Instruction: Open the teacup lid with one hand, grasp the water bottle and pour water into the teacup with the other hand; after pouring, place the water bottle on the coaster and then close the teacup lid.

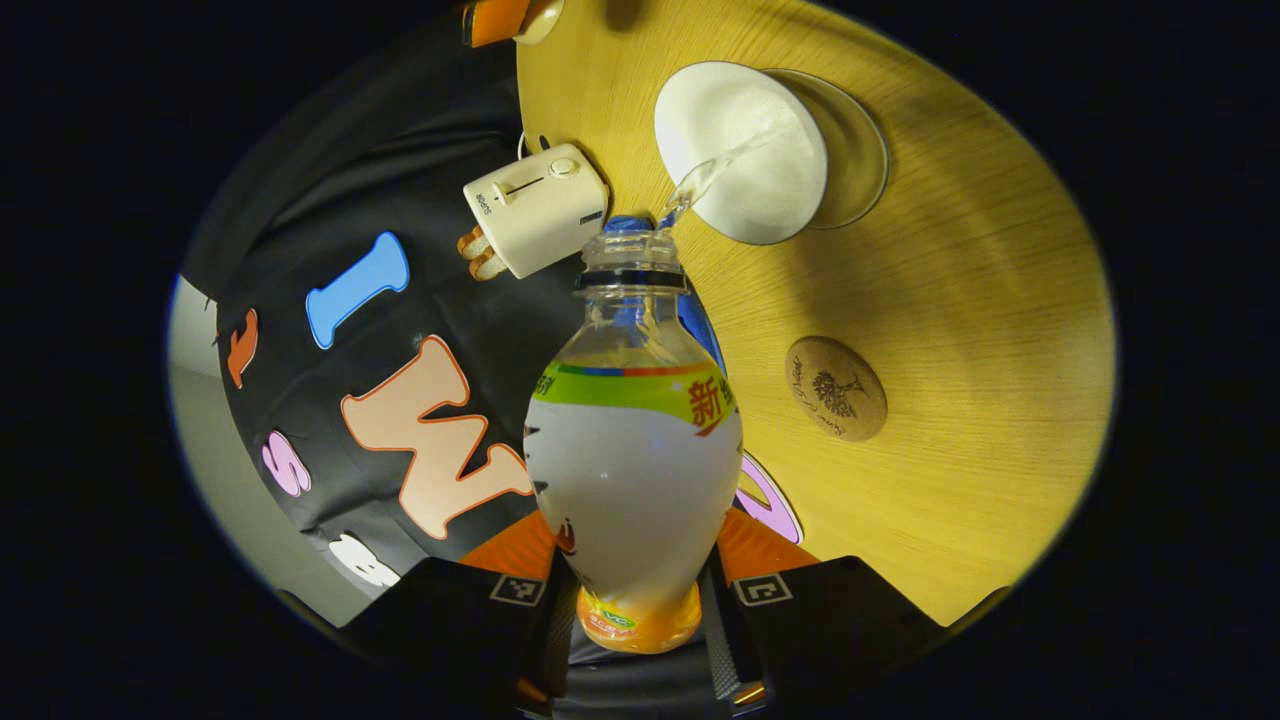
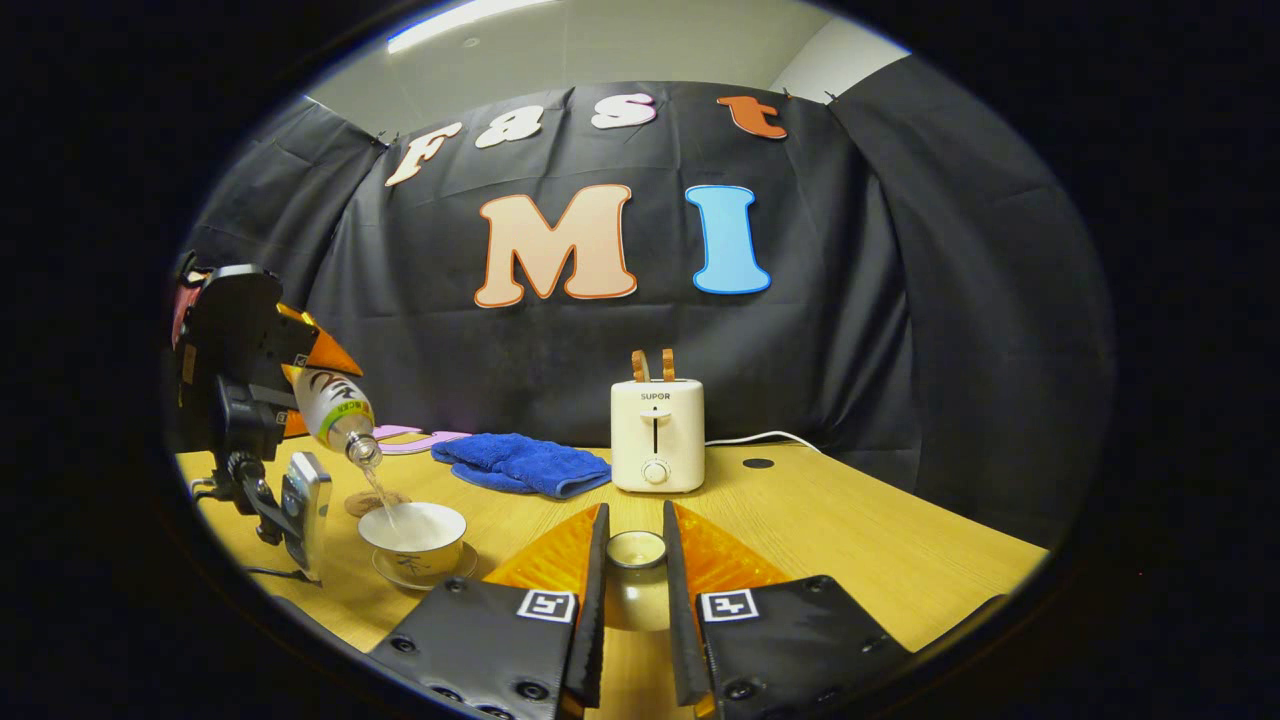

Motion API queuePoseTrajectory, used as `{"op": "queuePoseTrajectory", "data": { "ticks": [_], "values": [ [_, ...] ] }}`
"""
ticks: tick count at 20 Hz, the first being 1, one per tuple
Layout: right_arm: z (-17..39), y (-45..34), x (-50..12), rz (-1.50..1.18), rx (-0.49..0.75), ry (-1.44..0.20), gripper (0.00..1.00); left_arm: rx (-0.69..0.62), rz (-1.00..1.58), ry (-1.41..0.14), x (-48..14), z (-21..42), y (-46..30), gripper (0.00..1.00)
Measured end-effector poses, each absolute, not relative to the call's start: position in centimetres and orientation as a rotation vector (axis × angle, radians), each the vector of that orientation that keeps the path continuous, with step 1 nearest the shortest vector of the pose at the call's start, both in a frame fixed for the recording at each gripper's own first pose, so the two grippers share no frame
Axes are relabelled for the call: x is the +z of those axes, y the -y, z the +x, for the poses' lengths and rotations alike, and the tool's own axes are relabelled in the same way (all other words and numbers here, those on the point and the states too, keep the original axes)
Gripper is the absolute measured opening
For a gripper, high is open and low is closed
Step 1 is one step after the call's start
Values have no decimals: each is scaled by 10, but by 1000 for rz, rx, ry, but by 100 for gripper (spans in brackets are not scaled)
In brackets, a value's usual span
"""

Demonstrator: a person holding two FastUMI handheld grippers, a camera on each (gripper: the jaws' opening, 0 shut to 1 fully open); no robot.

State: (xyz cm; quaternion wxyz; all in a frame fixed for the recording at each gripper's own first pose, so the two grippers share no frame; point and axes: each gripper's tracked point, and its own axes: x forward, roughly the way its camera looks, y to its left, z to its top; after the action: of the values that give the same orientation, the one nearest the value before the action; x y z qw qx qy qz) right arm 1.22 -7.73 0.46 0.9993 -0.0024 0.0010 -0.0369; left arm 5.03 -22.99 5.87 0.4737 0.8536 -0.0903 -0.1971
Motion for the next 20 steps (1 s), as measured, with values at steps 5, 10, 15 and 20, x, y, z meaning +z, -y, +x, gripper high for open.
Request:
{"op": "queuePoseTrajectory", "data": {
  "ticks": [5,10,15,20],
  "values": [
    [13,77,4,-5,-74,-3,29,-454,2159,212,75,50,228,53],
    [12,77,4,-5,-73,-3,29,-441,2170,237,86,46,232,53],
    [13,77,5,-5,-73,-2,31,-471,2173,217,69,46,232,53],
    [13,77,5,-5,-73,-2,32,-549,2066,173,36,45,228,53]
  ]
}}
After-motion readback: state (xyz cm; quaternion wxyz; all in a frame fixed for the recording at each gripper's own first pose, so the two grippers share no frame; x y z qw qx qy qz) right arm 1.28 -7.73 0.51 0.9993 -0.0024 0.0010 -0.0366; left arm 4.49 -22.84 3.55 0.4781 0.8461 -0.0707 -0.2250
